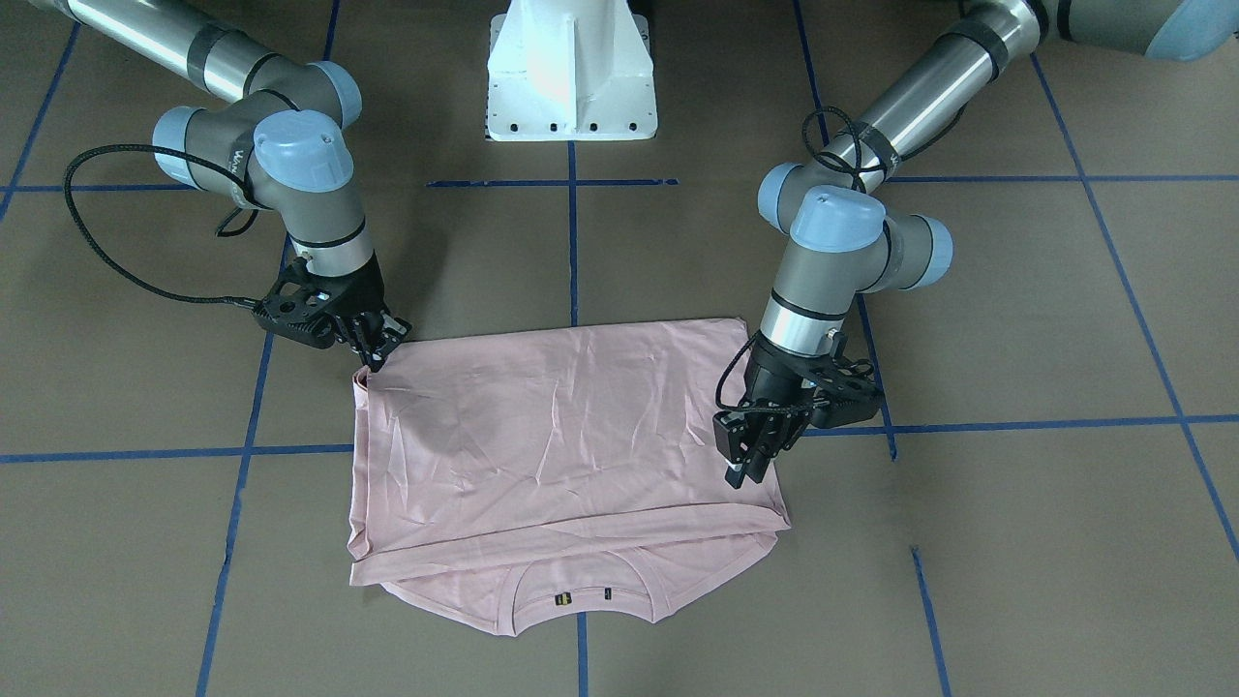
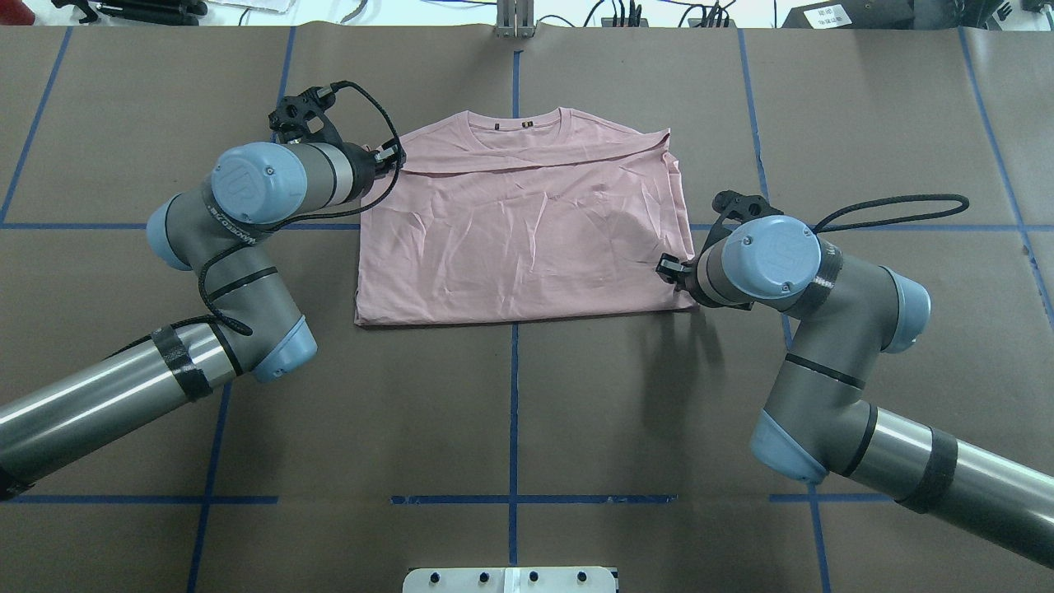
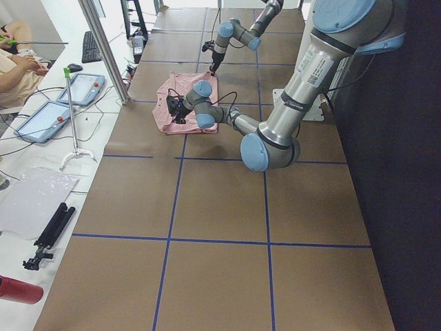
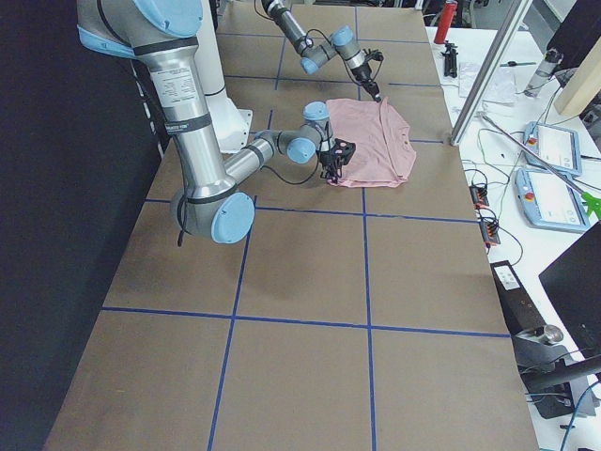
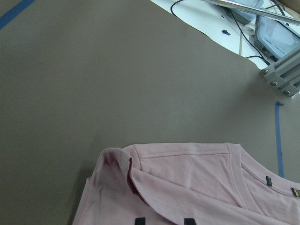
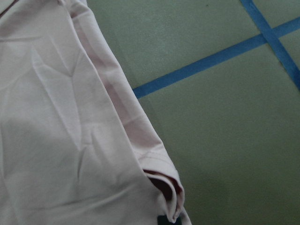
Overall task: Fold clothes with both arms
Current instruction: 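Grasp the folded edge nearest the right gripper with the right gripper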
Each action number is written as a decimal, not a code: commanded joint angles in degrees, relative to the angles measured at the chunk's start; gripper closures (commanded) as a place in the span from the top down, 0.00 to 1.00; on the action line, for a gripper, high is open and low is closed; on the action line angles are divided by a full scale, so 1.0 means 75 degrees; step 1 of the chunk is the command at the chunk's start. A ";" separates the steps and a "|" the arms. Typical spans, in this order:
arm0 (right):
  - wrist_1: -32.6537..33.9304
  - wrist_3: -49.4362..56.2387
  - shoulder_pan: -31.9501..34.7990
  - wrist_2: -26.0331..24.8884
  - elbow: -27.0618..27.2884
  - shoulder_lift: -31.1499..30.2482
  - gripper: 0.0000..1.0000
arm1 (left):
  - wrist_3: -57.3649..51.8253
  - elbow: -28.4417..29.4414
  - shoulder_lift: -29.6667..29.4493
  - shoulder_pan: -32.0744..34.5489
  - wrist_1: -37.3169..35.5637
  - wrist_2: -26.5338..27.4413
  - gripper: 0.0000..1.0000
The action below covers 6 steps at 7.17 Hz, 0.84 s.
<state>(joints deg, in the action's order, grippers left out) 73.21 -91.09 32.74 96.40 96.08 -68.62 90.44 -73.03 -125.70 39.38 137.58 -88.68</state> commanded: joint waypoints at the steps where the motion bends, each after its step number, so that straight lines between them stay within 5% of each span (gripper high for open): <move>1: 0.0000 0.0005 0.0040 0.0061 0.0358 -0.0083 0.00 | 0.0000 -0.0001 0.0002 0.0000 -0.0005 0.0000 0.39; 4: 0.0023 -0.0320 -0.0181 0.0503 0.2637 -0.1929 0.00 | 0.0012 -0.0001 0.0002 0.0000 -0.0028 0.0000 0.39; 6: 0.0012 -0.1455 -0.1232 0.0436 0.3628 -0.2951 0.00 | 0.0012 -0.0048 0.0002 0.0000 -0.0040 0.0000 0.39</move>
<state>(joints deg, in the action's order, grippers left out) 73.32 -97.24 27.88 99.59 118.49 -85.92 90.52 -73.18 -125.71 39.37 137.37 -88.68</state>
